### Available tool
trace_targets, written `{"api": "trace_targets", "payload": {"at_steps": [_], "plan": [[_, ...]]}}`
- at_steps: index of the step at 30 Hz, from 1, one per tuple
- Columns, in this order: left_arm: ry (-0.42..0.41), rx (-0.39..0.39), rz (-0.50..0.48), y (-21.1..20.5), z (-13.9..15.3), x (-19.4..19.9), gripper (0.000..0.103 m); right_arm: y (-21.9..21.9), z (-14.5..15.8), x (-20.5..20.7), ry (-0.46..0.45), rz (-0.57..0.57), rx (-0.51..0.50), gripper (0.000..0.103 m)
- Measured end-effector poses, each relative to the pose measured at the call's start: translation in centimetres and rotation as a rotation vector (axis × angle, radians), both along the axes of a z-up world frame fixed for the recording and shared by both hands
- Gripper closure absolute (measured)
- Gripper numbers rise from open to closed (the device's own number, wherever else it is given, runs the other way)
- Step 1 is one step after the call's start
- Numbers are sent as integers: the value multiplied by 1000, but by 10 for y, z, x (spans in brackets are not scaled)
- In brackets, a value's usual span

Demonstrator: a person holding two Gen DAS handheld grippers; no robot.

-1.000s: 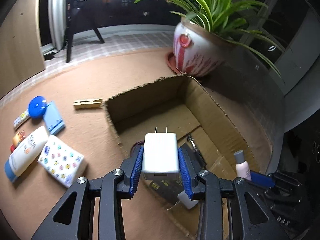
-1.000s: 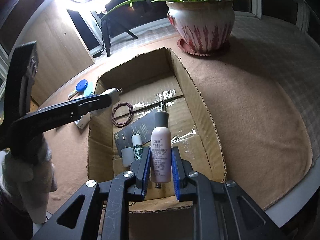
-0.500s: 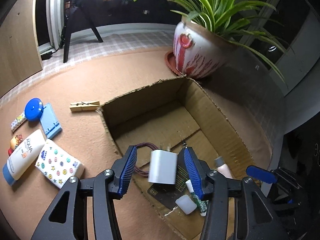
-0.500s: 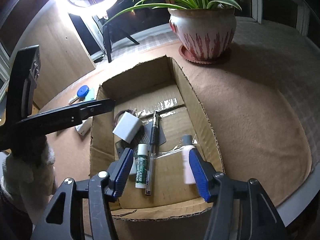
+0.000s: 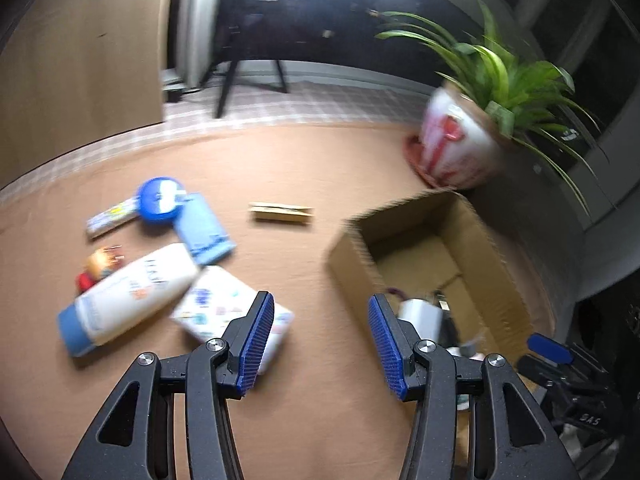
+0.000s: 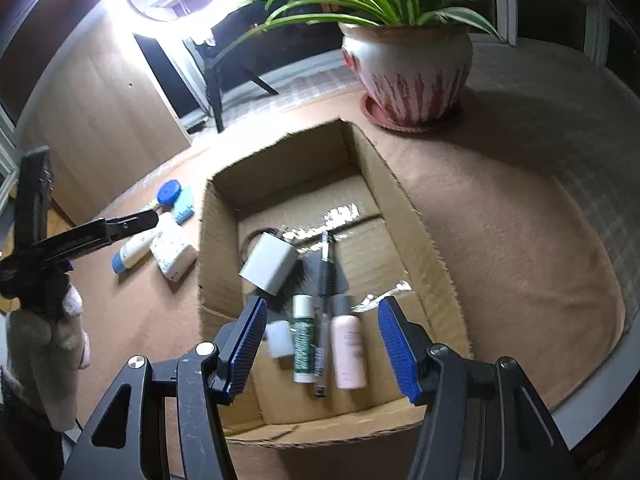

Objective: Organize objects
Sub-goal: 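Move both tools to the AQUA sunscreen tube and close on it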

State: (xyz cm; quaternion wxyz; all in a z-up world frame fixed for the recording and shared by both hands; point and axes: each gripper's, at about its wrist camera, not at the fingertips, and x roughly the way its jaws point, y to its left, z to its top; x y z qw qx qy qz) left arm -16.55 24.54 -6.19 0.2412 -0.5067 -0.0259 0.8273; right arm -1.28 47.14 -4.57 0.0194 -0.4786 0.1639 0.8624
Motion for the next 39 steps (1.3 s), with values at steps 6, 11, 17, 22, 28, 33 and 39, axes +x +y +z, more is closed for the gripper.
{"api": "trace_targets", "payload": {"at_steps": [6,11,17,22,28,33,39], "plan": [[-35,-28,85,-54,-10,-31,50,-24,13,1,51,24,87,49],[-65,-67,131,-83,-25,-62,50,-39,17,3,64,52,95,49],[-103,-92,136,-93,-45,-83,61,-47,16,8,50,59,82,49],[-134,-82,143,-99,-56,-89,67,-52,14,9,38,75,66,49],[-142,-75,142,-112,-56,-77,73,-61,14,5,32,102,49,49],[-145,-77,156,-125,-57,-52,73,-72,14,-2,33,143,31,49],[-164,-25,202,-150,-60,-9,72,-95,11,-12,23,207,-1,49]]}}
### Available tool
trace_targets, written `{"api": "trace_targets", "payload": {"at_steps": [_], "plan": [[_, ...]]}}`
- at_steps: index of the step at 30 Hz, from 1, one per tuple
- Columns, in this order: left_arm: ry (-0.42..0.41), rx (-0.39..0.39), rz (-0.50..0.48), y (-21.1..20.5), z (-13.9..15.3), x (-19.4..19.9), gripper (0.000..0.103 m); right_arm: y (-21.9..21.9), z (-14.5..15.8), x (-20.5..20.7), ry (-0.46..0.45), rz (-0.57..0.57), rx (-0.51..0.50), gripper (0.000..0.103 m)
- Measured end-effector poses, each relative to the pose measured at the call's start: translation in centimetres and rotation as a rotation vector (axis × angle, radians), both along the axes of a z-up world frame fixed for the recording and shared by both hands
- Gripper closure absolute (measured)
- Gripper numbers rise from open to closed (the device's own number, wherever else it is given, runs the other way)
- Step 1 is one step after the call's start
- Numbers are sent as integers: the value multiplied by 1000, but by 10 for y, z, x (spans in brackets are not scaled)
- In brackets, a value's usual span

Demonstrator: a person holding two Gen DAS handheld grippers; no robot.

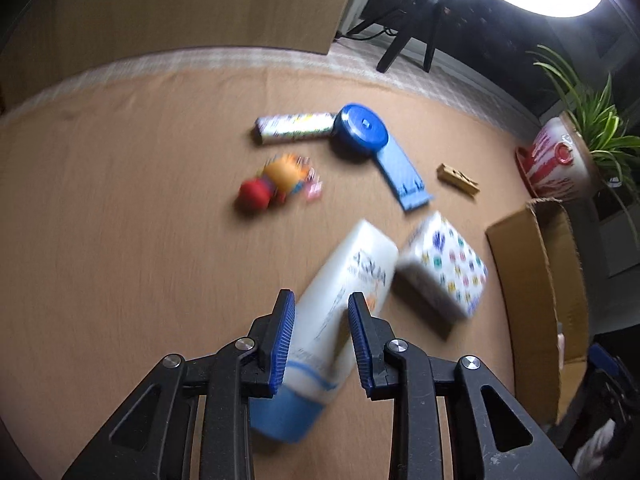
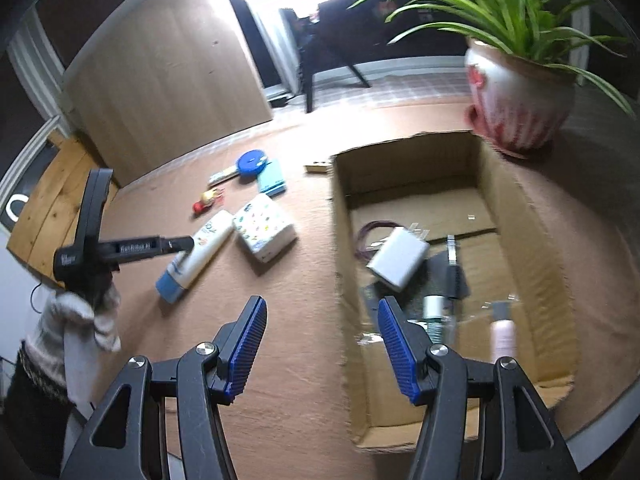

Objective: Organize objects
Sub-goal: 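Move both tools to the AQUA sunscreen tube and close on it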

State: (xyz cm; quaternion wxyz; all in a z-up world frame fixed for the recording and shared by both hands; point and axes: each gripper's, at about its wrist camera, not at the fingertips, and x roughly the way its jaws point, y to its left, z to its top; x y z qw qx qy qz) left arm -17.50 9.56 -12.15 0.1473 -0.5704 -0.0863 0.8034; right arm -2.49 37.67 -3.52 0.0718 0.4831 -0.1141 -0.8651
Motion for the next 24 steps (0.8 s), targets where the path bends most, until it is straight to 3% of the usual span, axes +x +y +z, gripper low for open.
{"api": "trace_targets", "payload": {"at_steps": [10,17,19,24], "plan": [[-14,55,-8,-3,-4,56,65,-45,-12,-29,-57,130,-90,49],[-18,58,-26,-8,-4,66,54,-81,-33,-64,-144,213,-179,49],[-21,71,-40,-8,-6,68,47,-89,-43,-77,-183,215,-229,49],[-22,90,-49,-6,-6,69,45,-110,-65,-98,-249,225,-249,49]]}}
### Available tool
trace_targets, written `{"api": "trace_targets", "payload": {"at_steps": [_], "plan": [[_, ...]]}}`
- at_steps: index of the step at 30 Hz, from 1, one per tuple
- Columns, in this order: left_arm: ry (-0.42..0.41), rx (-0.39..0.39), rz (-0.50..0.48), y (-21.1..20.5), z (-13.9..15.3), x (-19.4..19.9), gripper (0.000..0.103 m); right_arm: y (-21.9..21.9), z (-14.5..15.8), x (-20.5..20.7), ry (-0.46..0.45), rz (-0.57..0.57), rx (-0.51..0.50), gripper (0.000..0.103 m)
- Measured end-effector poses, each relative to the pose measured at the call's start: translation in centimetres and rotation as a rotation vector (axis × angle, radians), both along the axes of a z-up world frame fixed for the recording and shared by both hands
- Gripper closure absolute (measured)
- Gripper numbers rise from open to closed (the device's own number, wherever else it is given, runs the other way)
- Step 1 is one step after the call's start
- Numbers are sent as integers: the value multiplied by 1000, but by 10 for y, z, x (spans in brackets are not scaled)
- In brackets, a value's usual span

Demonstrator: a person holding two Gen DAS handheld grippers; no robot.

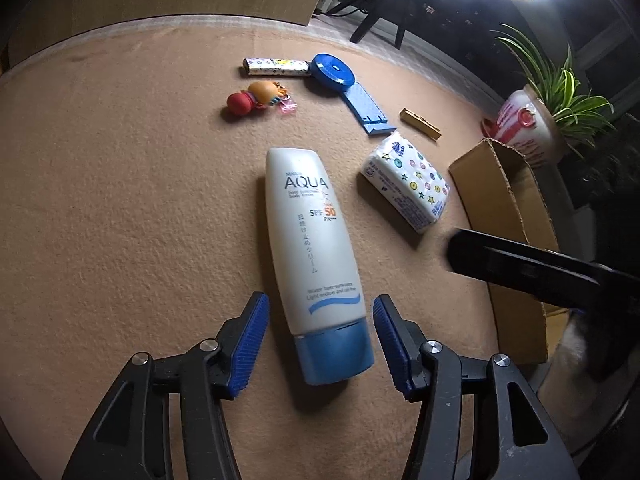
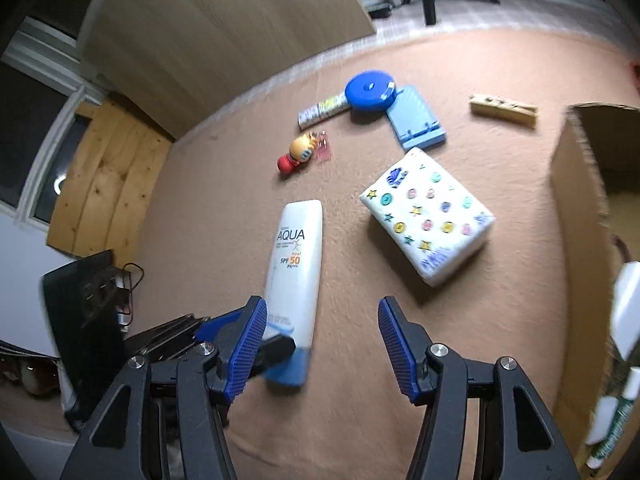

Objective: Organize objects
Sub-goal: 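Move both tools to the AQUA sunscreen tube and close on it, then lift the sunscreen tube with both tools and drop it into the box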

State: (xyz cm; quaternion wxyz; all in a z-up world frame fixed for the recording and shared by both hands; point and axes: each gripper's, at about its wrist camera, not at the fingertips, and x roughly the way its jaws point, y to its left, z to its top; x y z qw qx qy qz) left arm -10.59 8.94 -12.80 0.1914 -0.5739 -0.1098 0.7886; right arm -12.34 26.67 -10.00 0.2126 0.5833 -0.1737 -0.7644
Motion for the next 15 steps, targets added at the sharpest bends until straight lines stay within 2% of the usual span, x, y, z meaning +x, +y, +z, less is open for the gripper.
{"api": "trace_targets", "payload": {"at_steps": [7,12,15], "plan": [[-3,11,-5,3,-1,-4,45,-20,-17,-13,-37,19,10,50],[-10,18,-6,4,-4,-6,45,-29,-25,-16,-53,43,19,63],[-15,28,-1,3,-6,-5,46,-34,-31,-17,-66,59,16,66]]}}
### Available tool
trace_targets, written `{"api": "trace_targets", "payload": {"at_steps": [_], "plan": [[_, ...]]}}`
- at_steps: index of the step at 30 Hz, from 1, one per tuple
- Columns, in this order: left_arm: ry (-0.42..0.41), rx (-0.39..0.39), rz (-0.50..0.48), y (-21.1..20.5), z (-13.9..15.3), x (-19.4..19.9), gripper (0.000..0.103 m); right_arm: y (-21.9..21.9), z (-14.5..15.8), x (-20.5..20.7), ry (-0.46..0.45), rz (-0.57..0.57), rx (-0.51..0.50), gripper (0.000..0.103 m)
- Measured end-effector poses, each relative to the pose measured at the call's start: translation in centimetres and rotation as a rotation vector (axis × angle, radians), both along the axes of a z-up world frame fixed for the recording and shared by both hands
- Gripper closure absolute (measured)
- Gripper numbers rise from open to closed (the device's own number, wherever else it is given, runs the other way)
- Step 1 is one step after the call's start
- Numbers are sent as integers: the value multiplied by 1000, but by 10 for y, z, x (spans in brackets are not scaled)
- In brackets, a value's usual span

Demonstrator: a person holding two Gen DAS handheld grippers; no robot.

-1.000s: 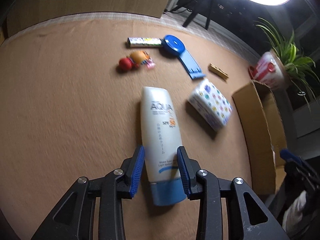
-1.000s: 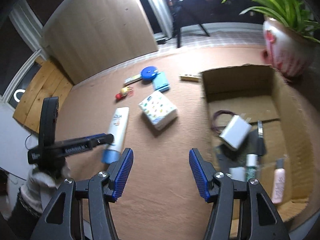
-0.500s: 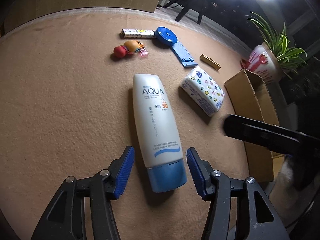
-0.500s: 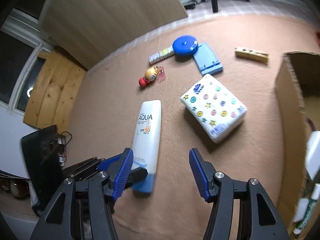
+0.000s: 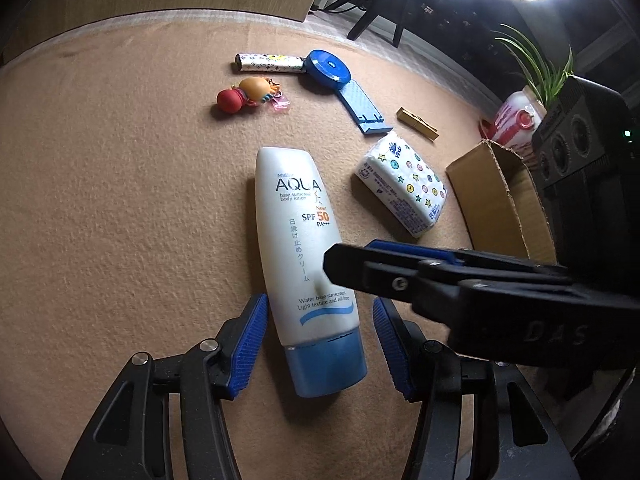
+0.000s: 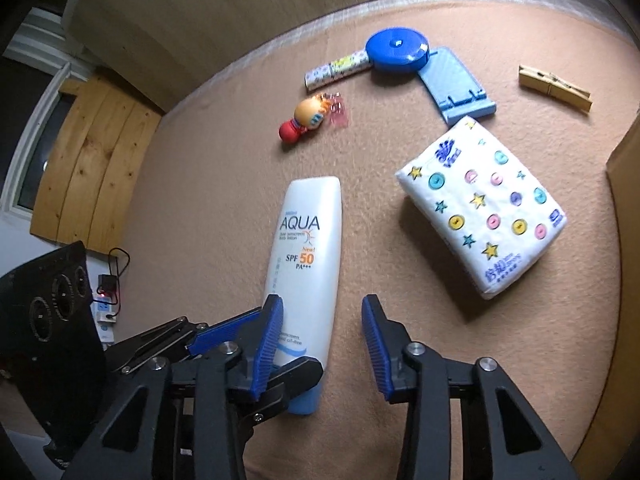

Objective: Organize objects
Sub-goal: 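Lift the sunscreen tube with both tools and drop it into the box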

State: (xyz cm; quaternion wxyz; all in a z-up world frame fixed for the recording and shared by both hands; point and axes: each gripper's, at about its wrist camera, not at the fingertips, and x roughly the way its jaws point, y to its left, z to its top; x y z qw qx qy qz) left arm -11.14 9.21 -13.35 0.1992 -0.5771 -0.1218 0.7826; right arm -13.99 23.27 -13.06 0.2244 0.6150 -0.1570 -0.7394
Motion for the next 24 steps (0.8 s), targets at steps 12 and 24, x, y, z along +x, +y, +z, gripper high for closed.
{"api": "trace_targets", "payload": {"at_steps": [12,24], "plan": [[19,10,-10,7,10,11,49,3,10,19,38,-5,-27,70],[135,44,-103,70,66,31,49,76,72,56,181,-132,-20,70]]}}
